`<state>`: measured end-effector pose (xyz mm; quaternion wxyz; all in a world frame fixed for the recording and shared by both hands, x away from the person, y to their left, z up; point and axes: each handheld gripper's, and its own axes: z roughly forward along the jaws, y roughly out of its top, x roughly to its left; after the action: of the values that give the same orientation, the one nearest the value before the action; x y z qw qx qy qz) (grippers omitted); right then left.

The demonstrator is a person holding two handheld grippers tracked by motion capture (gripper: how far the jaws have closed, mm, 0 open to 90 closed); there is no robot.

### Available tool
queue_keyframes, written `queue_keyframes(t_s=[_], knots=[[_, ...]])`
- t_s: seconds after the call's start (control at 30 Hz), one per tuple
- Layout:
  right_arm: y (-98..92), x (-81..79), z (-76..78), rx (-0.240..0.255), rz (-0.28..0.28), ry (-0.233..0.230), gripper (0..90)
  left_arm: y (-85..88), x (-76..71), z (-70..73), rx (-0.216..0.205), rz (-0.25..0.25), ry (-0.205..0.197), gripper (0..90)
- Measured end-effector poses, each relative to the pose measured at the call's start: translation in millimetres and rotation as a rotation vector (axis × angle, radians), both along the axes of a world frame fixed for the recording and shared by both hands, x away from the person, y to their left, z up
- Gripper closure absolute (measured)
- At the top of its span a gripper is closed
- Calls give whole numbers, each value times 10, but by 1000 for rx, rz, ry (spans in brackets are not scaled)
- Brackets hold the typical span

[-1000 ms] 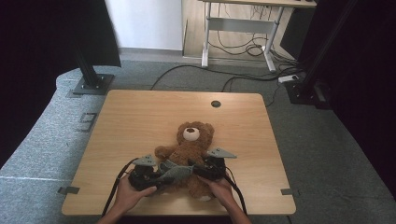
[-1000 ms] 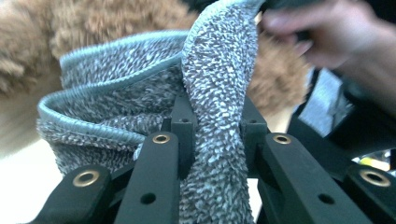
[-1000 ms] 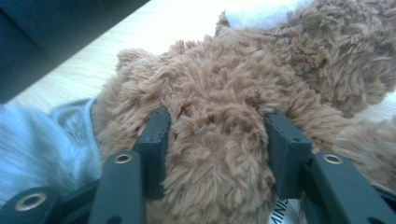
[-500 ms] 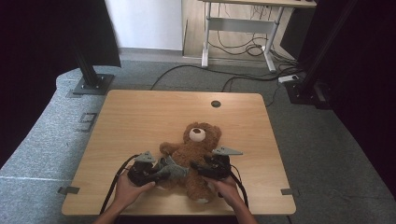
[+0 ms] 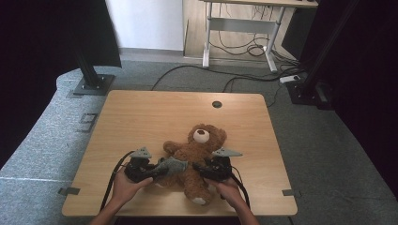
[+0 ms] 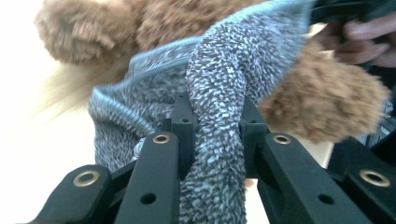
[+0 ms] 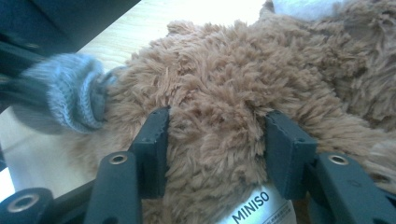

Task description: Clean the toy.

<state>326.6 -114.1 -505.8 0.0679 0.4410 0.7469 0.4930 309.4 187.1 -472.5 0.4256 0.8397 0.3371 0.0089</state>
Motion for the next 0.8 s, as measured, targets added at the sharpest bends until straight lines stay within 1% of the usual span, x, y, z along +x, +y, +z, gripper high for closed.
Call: queue_keyframes(t_s=[0.03,0.17,0.3,0.37,0.43,0.57,0.7,0.73,0.8], knots=[[0,0,0,0,0,0,477,0,0,0,0,0,0,737],[27,0,-20,-8,-21,-12,493,-100,-146,135,0,-55,-44,737],[37,-6,-29,-5,-33,-13,496,-224,-237,175,-17,-123,-48,737],[35,-7,-32,-1,-35,-12,495,-288,-258,169,-20,-142,-46,737],[34,-8,-35,1,-35,-13,496,-344,-248,130,-8,-146,-40,736],[22,-10,-40,10,-35,-8,496,-395,-184,3,0,-143,1,736],[13,-4,-52,30,-30,-4,496,-426,-148,-97,25,-132,8,737],[12,-1,-53,34,-29,-2,495,-419,-123,-135,32,-126,17,737],[13,-3,-52,36,-28,-1,495,-409,-111,-148,31,-122,21,738]])
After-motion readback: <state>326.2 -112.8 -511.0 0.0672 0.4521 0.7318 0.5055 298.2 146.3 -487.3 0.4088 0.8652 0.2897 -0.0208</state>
